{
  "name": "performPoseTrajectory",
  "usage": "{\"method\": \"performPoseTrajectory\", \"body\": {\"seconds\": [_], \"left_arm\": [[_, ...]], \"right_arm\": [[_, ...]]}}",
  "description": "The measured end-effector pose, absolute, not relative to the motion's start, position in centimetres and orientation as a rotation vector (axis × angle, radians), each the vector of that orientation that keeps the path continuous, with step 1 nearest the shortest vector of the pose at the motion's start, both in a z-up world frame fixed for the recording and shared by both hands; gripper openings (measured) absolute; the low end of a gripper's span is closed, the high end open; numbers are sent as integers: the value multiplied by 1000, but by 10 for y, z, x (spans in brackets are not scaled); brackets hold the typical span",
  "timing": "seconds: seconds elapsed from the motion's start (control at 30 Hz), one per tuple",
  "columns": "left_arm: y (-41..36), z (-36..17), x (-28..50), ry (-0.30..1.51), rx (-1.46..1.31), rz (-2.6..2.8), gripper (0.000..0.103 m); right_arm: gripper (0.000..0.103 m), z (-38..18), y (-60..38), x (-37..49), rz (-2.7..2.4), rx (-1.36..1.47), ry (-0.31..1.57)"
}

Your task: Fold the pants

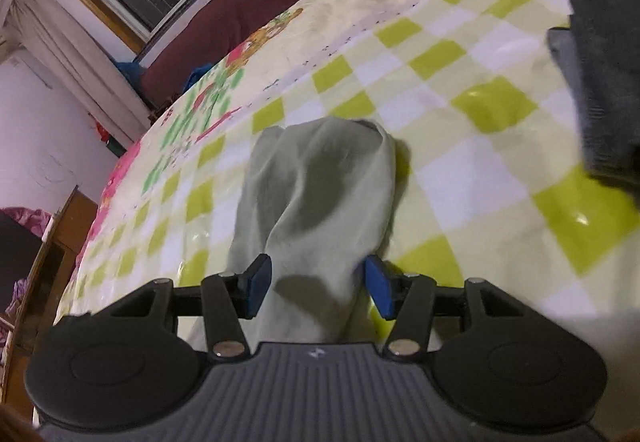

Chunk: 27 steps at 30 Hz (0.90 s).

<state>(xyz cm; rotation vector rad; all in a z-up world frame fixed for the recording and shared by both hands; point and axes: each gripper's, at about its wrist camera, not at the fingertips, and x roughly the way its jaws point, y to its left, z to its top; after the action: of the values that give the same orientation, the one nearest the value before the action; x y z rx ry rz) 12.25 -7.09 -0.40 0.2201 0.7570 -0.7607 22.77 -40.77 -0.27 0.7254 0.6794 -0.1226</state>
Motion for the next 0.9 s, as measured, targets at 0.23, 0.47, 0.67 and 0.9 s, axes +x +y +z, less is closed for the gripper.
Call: {"method": "performPoseTrajectory", "body": {"seconds": [0.23, 0.47, 0.67, 0.9], "left_arm": [[-92, -7, 122, 785, 297, -760, 30], [-107, -6, 110, 764, 341, -789, 30], [-120, -15, 101, 765, 393, -803, 30], [-124, -11, 98, 776, 444, -791, 30]], "right_arm": [[4, -19, -430, 248, -154, 921, 648], [4, 66, -442, 141, -19, 899, 331], [9, 59, -443, 32, -188, 778, 345], [30, 6, -464, 11, -235, 919, 440]]}}
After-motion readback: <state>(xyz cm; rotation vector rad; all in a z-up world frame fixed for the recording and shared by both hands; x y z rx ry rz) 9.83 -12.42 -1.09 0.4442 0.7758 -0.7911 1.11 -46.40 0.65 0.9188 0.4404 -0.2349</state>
